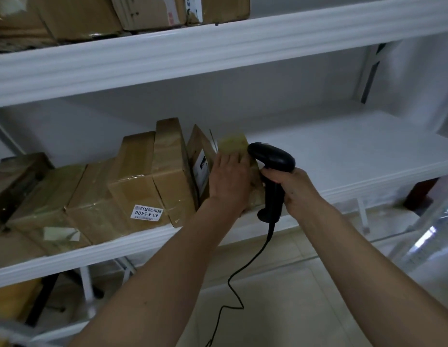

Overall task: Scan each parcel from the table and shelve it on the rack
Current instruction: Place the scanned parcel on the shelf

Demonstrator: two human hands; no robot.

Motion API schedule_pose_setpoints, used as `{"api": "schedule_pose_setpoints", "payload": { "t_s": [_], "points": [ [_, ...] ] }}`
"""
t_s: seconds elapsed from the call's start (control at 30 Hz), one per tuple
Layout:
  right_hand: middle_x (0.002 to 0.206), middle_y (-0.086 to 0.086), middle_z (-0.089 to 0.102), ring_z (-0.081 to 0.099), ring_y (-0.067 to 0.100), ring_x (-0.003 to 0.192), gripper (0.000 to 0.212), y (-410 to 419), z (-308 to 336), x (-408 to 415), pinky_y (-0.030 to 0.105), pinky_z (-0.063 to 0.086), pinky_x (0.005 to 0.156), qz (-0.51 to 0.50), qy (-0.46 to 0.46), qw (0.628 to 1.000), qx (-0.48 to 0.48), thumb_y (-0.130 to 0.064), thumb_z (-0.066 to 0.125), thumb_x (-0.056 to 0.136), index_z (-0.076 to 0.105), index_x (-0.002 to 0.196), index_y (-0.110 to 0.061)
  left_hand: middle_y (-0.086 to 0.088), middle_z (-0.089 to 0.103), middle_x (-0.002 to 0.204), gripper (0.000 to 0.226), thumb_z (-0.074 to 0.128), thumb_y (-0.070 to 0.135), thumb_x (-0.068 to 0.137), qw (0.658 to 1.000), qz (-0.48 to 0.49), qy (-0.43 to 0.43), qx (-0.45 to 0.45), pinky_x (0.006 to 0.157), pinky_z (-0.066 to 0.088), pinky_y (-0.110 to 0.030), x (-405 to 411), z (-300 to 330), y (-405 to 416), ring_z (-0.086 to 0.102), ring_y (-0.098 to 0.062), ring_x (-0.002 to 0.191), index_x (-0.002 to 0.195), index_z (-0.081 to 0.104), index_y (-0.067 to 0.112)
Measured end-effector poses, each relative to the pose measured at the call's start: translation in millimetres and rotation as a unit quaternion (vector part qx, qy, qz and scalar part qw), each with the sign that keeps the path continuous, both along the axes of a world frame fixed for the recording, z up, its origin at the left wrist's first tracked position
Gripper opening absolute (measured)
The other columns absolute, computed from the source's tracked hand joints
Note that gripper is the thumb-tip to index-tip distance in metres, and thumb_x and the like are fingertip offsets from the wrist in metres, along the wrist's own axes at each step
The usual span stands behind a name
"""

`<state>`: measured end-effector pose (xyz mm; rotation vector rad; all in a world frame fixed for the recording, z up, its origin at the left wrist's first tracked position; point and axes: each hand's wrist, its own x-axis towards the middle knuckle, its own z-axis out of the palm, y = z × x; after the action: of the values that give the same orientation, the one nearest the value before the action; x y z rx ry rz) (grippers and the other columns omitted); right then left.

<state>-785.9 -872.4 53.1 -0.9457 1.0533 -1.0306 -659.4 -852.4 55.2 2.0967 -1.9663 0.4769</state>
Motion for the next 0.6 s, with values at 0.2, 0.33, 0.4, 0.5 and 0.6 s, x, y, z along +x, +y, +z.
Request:
{"api": "schedule_pose_setpoints", "payload": {
  "t_s": [0.2, 0.33, 0.4, 0.5, 0.6],
  "points": [
    [0.096, 0.017, 0.070, 0.067, 0.031, 0.093, 0.017, 0.5, -8.6, -6.5, 0.039, 0.054, 0.080, -0.050, -0.026, 0.998, 0.022, -0.003, 0.072, 0.080, 0.065, 0.094, -0.010, -0.003, 0.032, 0.151, 0.071, 0.065, 0.029, 0.090, 0.991, -0.044, 0.122, 0.017, 0.113, 0.020, -0.033, 5.6, -5.2, -4.5, 0.025, -0.024, 0.139, 0.150, 0.029, 0.021],
    [0.098, 0.014, 0.072, 0.071, 0.026, 0.092, 0.024, 5.2, -8.7, -14.5, 0.030, 0.053, 0.070, -0.087, -0.065, 0.994, 0.026, -0.001, 0.074, 0.078, 0.065, 0.098, -0.009, -0.008, 0.033, 0.149, 0.068, 0.068, 0.029, 0.087, 0.983, -0.060, 0.173, 0.014, 0.110, 0.025, -0.034, 8.4, -2.0, -3.1, 0.028, -0.027, 0.137, 0.146, 0.037, 0.016],
    [0.092, 0.011, 0.072, 0.071, 0.022, 0.084, 0.026, 11.8, -5.3, -15.8, 0.029, 0.054, 0.069, -0.090, -0.073, 0.993, 0.017, -0.001, 0.075, 0.077, 0.066, 0.100, -0.008, -0.011, 0.036, 0.147, 0.062, 0.068, 0.026, 0.087, 0.979, -0.068, 0.194, -0.002, 0.110, 0.026, -0.035, 8.8, -2.1, 2.9, 0.029, -0.030, 0.136, 0.143, 0.042, 0.013],
    [0.084, 0.009, 0.070, 0.069, 0.021, 0.080, 0.026, 26.7, -0.7, -12.3, 0.033, 0.057, 0.077, -0.075, -0.064, 0.995, -0.002, -0.002, 0.075, 0.077, 0.067, 0.101, -0.006, -0.013, 0.045, 0.140, 0.052, 0.069, 0.021, 0.087, 0.968, -0.085, 0.233, -0.042, 0.108, 0.028, -0.035, 15.0, -6.7, 22.7, 0.034, -0.029, 0.132, 0.135, 0.051, 0.009],
    [0.085, 0.012, 0.070, 0.067, 0.025, 0.083, 0.026, 44.3, -0.8, 1.2, 0.037, 0.055, 0.082, -0.031, -0.038, 0.999, -0.013, -0.003, 0.075, 0.076, 0.068, 0.101, -0.005, -0.009, 0.059, 0.117, 0.035, 0.070, 0.004, 0.080, 0.943, -0.104, 0.287, -0.130, 0.094, 0.042, -0.030, 29.8, -15.9, 52.5, 0.050, -0.022, 0.111, 0.114, 0.064, 0.008]
  ]
}}
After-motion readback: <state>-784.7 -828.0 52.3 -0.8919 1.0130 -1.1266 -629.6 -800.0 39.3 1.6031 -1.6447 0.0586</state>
